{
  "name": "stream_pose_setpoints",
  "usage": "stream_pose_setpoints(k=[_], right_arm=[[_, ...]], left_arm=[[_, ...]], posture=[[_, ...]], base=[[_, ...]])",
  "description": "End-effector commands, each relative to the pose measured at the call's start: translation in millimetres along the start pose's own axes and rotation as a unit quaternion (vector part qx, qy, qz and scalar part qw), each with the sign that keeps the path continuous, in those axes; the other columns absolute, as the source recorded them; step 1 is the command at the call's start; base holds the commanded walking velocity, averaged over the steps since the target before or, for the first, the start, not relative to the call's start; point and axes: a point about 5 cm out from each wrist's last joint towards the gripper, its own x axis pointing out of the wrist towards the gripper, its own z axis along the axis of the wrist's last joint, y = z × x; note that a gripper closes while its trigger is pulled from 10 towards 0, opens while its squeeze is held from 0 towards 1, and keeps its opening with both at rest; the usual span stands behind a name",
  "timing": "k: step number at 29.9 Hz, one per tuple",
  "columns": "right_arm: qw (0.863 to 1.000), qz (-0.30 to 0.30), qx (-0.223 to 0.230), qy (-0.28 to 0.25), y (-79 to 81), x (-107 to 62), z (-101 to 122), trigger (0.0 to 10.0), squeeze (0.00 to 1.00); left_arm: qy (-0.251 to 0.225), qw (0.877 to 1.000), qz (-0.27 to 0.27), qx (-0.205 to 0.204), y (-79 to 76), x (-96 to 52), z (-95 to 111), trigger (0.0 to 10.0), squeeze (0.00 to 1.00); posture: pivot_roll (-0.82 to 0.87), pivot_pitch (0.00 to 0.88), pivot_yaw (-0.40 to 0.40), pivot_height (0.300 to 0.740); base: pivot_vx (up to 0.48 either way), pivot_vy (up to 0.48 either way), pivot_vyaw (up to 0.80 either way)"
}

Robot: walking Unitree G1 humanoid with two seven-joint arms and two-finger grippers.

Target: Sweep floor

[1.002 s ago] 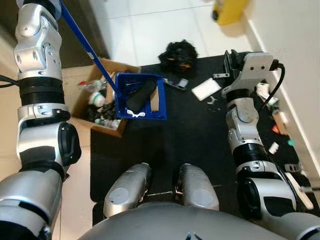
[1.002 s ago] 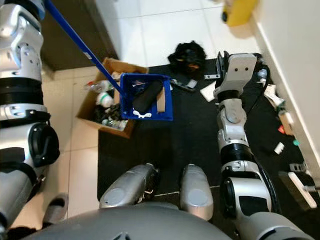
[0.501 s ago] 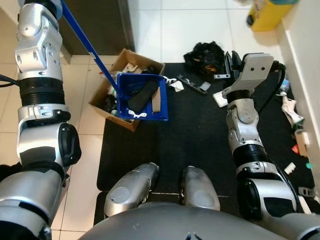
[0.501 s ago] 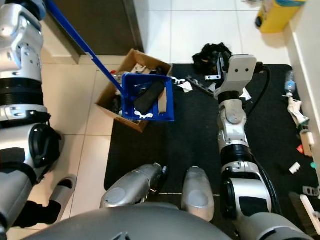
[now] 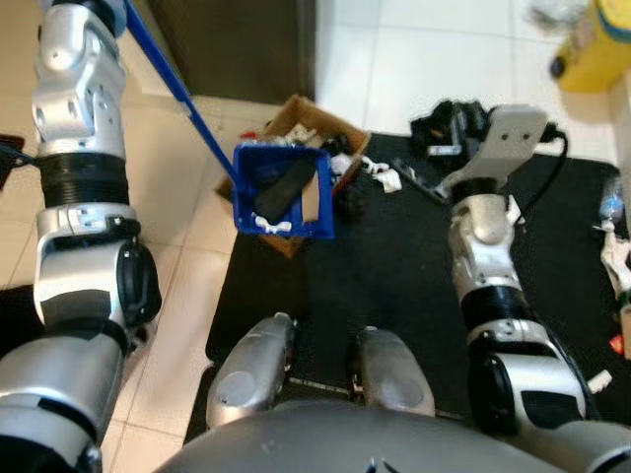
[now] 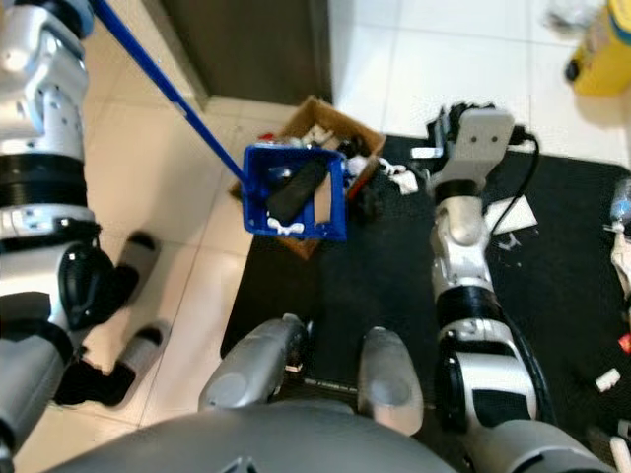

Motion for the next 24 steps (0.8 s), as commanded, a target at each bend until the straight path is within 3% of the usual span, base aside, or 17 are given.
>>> stream_pose_setpoints(k=[1, 7, 16, 24], right_arm=[[1.000, -0.002, -0.001, 0.005, -1.3, -2.0, -1.7, 10.0, 0.00], [1.000, -0.008, 0.001, 0.009, -2.1, -3.1, -3.4, 10.0, 0.00], [0.999, -0.028, 0.028, 0.022, -5.2, -4.4, -7.8, 10.0, 0.00], [0.999, -0.036, 0.027, 0.029, -7.8, -5.3, -9.2, 10.0, 0.00]], left_arm=[[-0.038, 0.999, -0.003, -0.002, -1.4, 1.1, 18.1, 10.0, 0.00], [-0.037, 0.999, -0.003, -0.001, -1.1, 1.3, 17.7, 10.0, 0.00], [-0.034, 0.999, -0.001, 0.001, -1.0, 2.3, 15.6, 10.0, 0.00], [-0.031, 1.000, -0.004, 0.003, -2.4, 2.6, 13.0, 10.0, 0.00]], posture=[[0.07, 0.000, 0.054, 0.740], [0.07, 0.000, 0.056, 0.740], [0.07, 0.000, 0.058, 0.740], [0.07, 0.000, 0.057, 0.740]], base=[[0.000, 0.000, 0.79], [0.000, 0.000, 0.77], [0.000, 0.000, 0.00], [0.000, 0.000, -0.76]])
